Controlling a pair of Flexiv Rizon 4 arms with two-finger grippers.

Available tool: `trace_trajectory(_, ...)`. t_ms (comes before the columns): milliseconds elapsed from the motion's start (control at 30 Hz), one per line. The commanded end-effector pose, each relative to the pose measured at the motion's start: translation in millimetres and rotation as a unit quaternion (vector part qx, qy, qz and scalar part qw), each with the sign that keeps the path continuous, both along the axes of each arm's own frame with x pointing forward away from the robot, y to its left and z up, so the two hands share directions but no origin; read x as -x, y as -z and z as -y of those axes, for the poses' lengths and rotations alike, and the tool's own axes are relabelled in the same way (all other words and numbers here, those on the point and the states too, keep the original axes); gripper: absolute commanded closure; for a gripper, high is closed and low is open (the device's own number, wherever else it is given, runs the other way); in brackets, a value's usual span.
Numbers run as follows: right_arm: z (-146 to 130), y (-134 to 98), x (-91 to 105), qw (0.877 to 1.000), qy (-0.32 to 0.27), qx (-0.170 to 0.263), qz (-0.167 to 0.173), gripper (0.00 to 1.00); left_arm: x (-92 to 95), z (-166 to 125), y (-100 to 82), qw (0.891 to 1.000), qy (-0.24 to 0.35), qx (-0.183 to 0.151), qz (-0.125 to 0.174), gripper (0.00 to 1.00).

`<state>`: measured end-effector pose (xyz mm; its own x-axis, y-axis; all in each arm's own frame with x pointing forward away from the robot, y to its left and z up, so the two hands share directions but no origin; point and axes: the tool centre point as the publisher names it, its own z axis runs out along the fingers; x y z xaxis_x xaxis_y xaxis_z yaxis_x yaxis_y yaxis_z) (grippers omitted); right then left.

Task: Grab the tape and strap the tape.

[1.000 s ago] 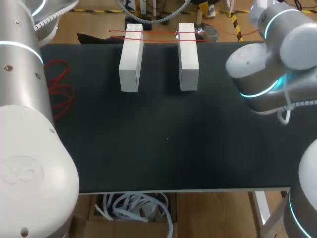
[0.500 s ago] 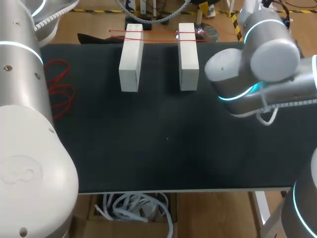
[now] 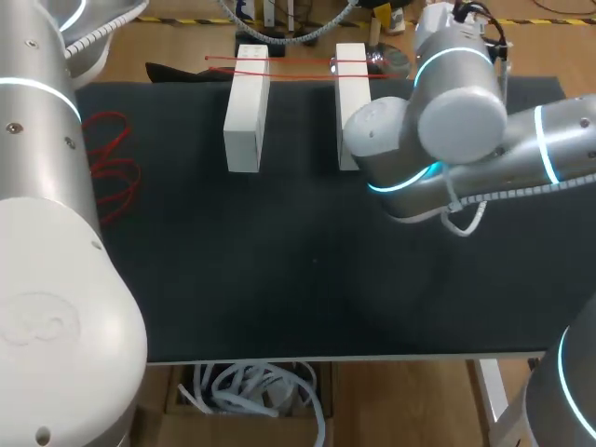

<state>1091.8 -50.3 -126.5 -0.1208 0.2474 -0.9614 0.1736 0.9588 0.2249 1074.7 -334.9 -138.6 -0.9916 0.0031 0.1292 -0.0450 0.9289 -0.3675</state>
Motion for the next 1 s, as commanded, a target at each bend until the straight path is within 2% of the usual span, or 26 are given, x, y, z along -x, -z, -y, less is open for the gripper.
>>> trace_trajectory(33, -11, 1, 4.6, 0.999, 0.032, 0.008, -0.012, 1.0, -0.9, 1, -1.0, 1.0, 0.0, -0.003, -0.001, 1.0)
trace_trajectory(333, -12, 1, 6.3, 0.999, 0.029, 0.022, -0.017, 1.0, -0.9, 1, -1.0, 1.0, 0.0, -0.003, -0.001, 1.0)
trace_trajectory(633, -30, -2, 4.7, 0.998, -0.025, 0.058, -0.017, 1.0, -0.9, 1, -1.0, 1.0, 0.0, -0.003, -0.001, 1.0)
trace_trajectory(900, -31, -3, 5.2, 0.997, -0.029, 0.066, -0.011, 1.0, -0.9, 1, -1.0, 1.0, 0.0, -0.003, -0.001, 1.0)
trace_trajectory(1000, -30, -3, 5.0, 0.996, -0.026, 0.082, -0.013, 1.0, -0.9, 1, -1.0, 1.0, 0.0, -0.003, -0.001, 1.0)
